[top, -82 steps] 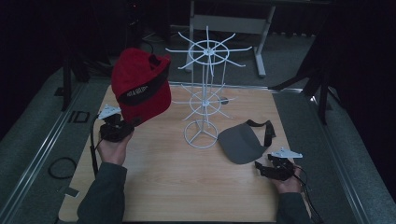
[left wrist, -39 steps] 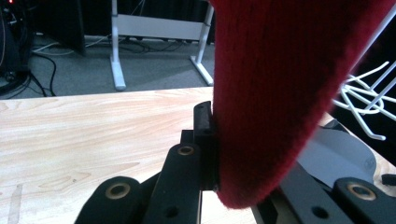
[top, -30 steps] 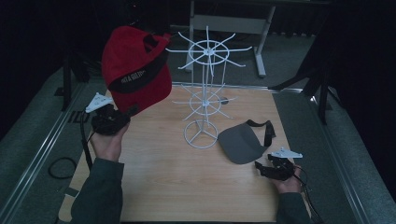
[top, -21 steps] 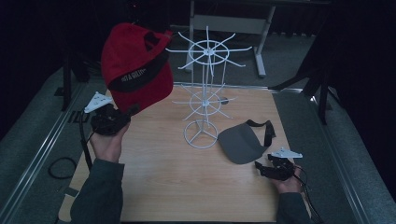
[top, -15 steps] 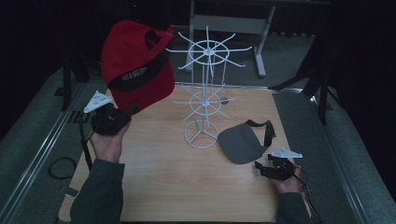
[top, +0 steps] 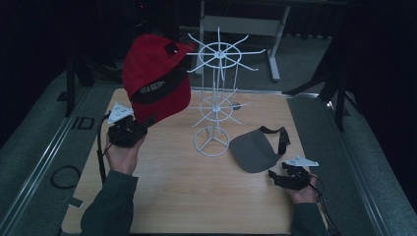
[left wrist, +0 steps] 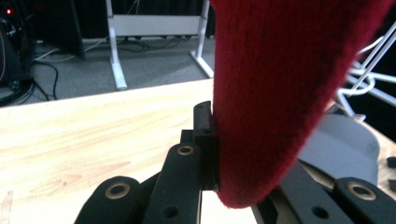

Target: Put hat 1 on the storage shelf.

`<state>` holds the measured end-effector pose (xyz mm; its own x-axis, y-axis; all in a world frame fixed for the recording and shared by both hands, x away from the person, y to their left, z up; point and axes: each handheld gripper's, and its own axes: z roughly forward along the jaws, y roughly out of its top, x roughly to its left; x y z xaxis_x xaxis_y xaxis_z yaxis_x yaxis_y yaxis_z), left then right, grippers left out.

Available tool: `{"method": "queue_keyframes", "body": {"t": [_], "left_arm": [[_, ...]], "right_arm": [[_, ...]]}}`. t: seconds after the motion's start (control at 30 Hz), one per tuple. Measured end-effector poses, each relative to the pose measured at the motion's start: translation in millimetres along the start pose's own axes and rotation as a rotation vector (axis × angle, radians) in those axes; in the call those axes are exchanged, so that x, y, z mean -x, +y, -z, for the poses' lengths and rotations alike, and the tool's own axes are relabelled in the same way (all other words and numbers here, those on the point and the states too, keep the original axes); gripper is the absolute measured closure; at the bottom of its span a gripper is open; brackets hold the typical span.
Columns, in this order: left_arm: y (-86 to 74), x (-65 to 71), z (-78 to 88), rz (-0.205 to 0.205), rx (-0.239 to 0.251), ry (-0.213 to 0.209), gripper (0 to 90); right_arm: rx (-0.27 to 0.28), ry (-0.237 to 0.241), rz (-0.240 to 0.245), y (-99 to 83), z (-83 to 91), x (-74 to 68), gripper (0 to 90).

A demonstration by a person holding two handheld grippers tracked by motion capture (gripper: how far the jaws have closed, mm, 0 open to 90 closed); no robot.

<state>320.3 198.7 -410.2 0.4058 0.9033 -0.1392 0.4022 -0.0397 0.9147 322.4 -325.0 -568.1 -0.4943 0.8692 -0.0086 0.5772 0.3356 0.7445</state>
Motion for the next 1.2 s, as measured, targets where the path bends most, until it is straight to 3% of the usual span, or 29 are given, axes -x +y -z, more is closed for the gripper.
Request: {"method": "queue_keyframes", "body": {"t": [0.53, 1.2], "left_arm": [[-31.5, -2.1, -26.9, -0.021, -0.085, 0.034, 85.4], [-41.9, -1.1, -36.2, -0.032, -0.111, 0.011, 83.6]], "right_arm": [[0.000, 0.000, -0.001, -0.1, -0.1, -0.1, 29.9], [0.000, 0.000, 0.000, 0.0, -0.2, 0.0, 29.9]]}}
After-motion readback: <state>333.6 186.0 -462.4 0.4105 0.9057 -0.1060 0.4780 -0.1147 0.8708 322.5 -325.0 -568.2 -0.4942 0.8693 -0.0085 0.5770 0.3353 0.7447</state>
